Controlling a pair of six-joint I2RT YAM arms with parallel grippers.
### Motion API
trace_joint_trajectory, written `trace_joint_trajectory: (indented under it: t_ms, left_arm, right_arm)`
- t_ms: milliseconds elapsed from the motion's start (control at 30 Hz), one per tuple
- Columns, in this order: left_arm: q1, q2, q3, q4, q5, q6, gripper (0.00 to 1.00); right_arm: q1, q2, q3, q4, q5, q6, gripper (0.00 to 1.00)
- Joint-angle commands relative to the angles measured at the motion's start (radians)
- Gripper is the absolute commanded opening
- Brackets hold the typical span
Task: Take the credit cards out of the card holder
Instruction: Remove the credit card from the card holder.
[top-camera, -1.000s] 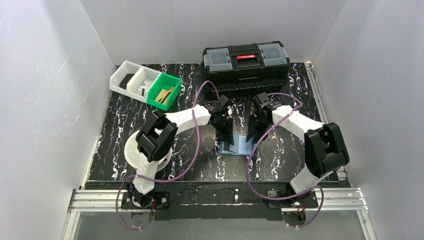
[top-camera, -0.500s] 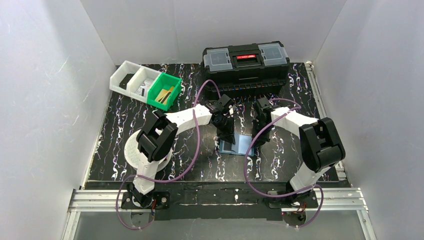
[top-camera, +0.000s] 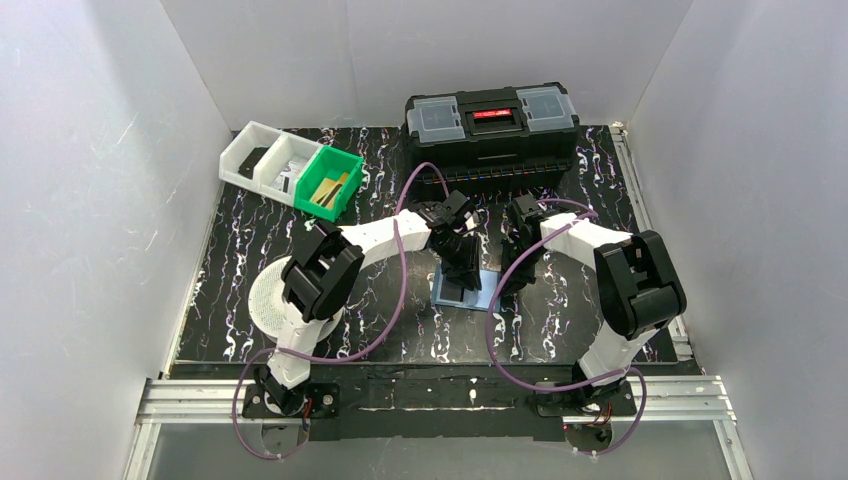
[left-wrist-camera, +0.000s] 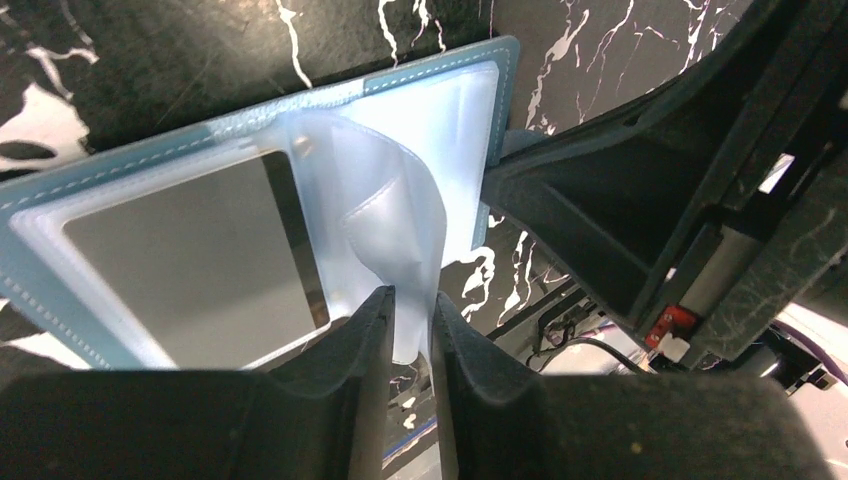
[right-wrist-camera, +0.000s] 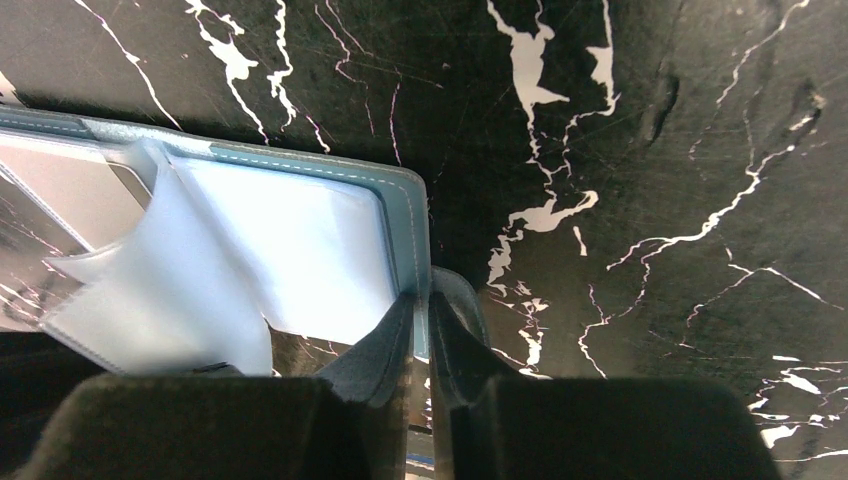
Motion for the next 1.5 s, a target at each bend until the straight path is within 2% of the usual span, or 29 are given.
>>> trace_joint_trajectory:
  t_ms: [0,133,267,500,700,800,933,1133,1300,1467]
  left_arm:
    - [-0.009,0.015,0.028,0.016,0.045,-0.016,0.28]
    - [-0.009,0.009,0.030,0.038,0.056,-0.027,0.42]
    - [-0.009,-0.008,0.027,0.058,0.061,-0.030,0.51]
    - [-0.009,-0.008,0.031,0.077,0.082,-0.041,0.56]
    - [-0.009,-0.028,0.032,0.087,0.085,-0.040,0.63]
    - [-0.010,-0.035,0.036,0.090,0.087,-0.040,0.65]
    - [-0.006,-0.060,0.039,0.074,0.066,-0.025,0.69]
    - [0.034,-0.135,0.009,0.014,0.009,0.019,0.72]
    - [0.095,-0.191,-0.056,-0.039,-0.034,0.074,0.72]
    - [0.164,-0.214,-0.127,-0.062,-0.042,0.113,0.67]
  right_arm:
    - [0.014,0.032,-0.018,0.070,-0.014,-0.004,0.16]
    - [0.014,0.002,-0.007,0.051,0.000,-0.002,0.16]
    - [0.015,-0.034,0.015,0.012,0.026,-0.003,0.16]
    - [0.013,-0.115,0.068,-0.084,0.102,0.002,0.17]
    - [0.004,-0.205,0.093,-0.155,0.169,0.001,0.33]
    - [0.000,-0.245,0.102,-0.168,0.170,0.002,0.36]
    - [0.000,-0.268,0.115,-0.164,0.124,0.003,0.37]
    - [0.000,-0.260,0.107,-0.127,0.051,0.012,0.44]
    - [0.000,-0.252,0.096,-0.072,-0.042,0.039,0.48]
    - [0.025,-0.190,0.100,-0.007,-0.150,0.073,0.48]
